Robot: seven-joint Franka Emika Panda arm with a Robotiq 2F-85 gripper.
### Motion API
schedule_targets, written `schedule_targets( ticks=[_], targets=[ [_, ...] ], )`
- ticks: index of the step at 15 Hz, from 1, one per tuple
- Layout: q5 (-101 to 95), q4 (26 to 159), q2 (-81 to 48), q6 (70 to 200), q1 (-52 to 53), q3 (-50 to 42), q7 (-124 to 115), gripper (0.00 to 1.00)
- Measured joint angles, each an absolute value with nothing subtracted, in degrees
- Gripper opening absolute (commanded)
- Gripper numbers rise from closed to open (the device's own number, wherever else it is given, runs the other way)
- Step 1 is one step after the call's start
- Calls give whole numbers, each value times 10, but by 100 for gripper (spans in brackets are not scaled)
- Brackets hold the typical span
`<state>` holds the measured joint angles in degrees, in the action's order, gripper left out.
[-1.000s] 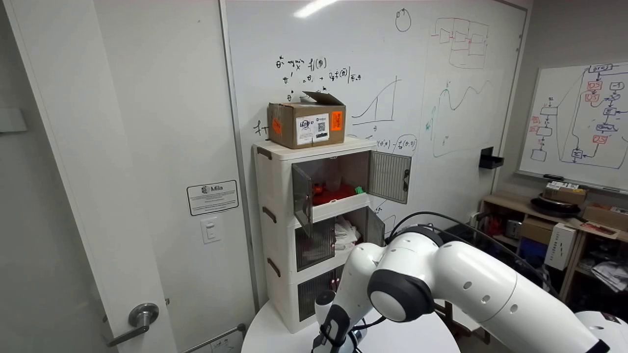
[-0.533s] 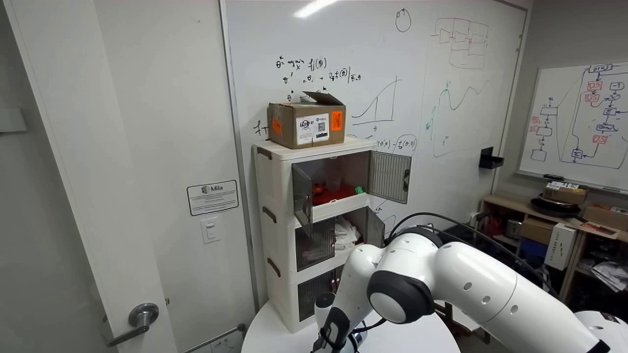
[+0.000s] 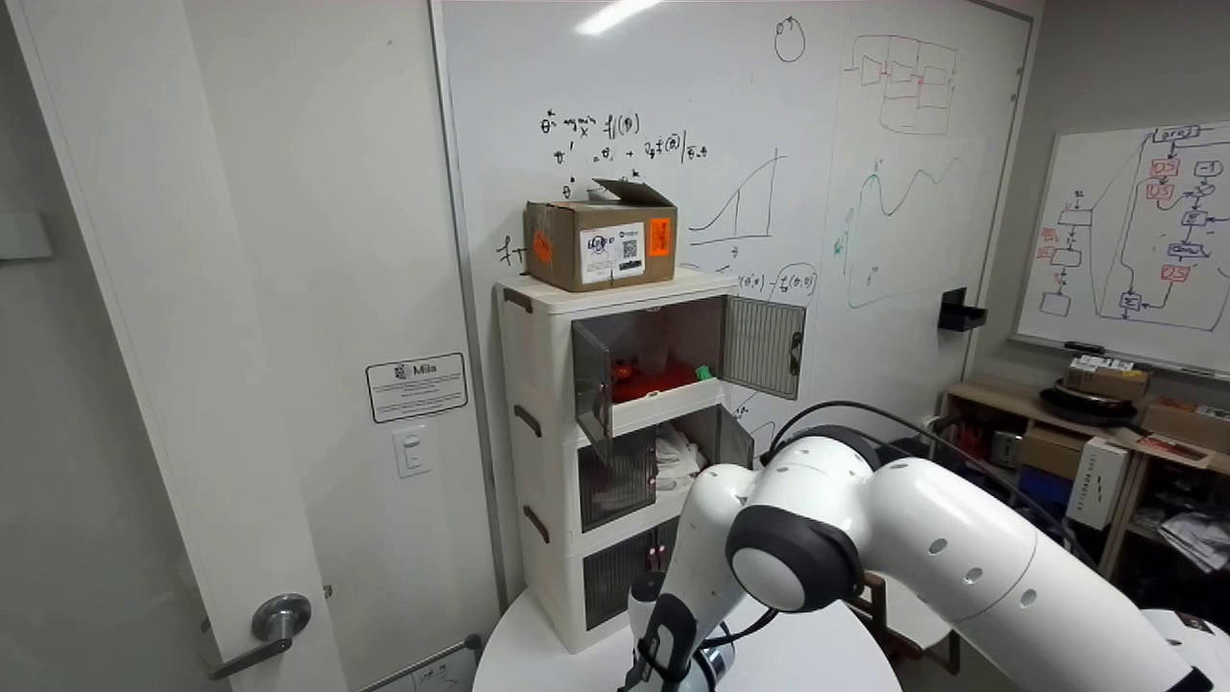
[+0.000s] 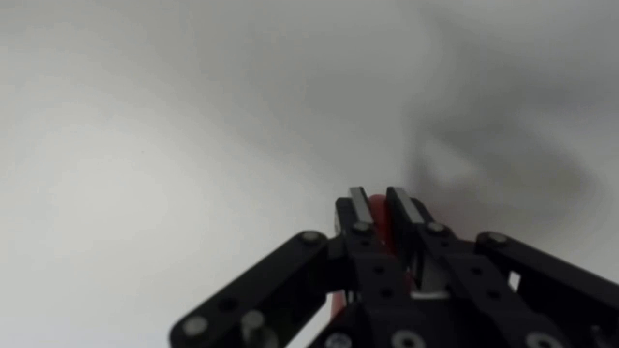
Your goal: Put the cup inside the top drawer
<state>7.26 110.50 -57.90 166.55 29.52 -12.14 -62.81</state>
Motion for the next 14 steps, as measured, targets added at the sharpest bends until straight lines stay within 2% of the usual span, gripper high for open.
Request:
schedule_targets(
  ticks=[9,14],
  targets=[
    [30,1261,-367,1624,296,-110,-527,4],
    [-24,1293,-233,1522,291,-115,-527,4]
  ],
)
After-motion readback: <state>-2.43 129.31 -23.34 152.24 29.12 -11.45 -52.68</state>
